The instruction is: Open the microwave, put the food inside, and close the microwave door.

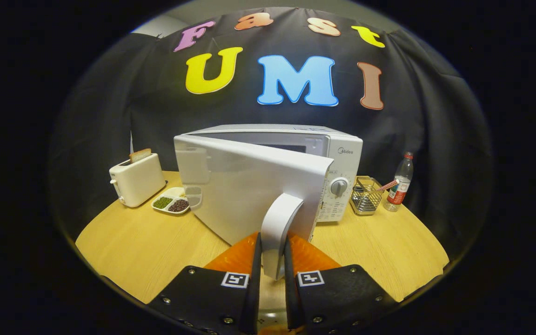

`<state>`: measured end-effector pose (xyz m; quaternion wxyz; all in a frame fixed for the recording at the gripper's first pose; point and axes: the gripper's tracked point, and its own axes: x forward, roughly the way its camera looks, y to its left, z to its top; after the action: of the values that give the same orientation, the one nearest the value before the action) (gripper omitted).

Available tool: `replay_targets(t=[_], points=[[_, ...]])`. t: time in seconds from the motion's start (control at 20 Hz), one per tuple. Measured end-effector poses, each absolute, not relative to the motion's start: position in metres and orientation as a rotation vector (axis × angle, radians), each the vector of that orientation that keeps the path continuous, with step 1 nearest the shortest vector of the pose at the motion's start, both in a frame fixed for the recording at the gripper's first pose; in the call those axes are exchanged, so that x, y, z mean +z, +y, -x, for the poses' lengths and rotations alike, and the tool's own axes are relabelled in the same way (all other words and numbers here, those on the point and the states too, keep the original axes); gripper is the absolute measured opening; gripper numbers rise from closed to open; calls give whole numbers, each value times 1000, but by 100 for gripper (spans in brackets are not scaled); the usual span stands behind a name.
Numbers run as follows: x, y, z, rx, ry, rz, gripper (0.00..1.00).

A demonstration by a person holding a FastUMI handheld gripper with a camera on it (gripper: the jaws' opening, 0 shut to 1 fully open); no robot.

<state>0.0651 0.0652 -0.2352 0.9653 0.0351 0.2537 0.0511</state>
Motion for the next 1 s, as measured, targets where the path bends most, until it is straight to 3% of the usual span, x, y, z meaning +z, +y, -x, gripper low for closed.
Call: replay_targets(t=[0.55,1.0], points=[[-222,125,-10,154,529,-40,25],[-215,203,37,284,544,26,25]])
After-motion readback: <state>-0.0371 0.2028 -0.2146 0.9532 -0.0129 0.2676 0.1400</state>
